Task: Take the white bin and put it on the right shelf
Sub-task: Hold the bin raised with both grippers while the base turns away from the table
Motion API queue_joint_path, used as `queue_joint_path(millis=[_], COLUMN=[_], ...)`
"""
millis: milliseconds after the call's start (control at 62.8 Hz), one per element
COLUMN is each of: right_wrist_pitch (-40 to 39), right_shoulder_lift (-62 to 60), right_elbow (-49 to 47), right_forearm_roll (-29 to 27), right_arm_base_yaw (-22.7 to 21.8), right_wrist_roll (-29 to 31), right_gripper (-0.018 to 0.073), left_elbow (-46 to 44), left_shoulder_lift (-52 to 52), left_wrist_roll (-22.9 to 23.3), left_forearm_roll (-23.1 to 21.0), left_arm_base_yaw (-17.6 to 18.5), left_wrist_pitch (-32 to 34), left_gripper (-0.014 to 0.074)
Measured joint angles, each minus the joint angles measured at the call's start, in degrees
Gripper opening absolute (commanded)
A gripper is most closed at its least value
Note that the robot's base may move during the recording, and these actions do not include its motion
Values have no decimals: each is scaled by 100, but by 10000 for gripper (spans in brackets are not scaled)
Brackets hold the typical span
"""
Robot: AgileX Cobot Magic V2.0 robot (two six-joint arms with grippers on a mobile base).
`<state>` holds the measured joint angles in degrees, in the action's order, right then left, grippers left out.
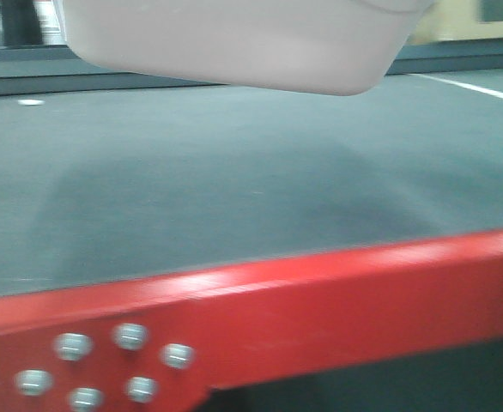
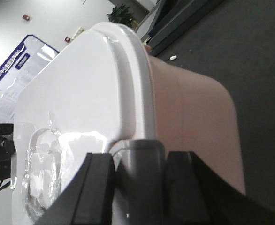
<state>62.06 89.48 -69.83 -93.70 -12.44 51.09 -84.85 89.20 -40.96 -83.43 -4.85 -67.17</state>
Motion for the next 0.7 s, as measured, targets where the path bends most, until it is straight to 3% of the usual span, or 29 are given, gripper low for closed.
queue_joint_path(millis=[701], right_wrist_pitch=[0], right_shoulder_lift=[0], right_elbow=[0], right_forearm_roll=[-11], right_arm_base_yaw=[0], right_wrist_roll=[0], right_gripper=[139], left_elbow=[0], left_shoulder_lift=[0], left_wrist_roll=[0], left_forearm_roll=[0], left_arm_base_yaw=[0], left_wrist_pitch=[0], left_gripper=[-126])
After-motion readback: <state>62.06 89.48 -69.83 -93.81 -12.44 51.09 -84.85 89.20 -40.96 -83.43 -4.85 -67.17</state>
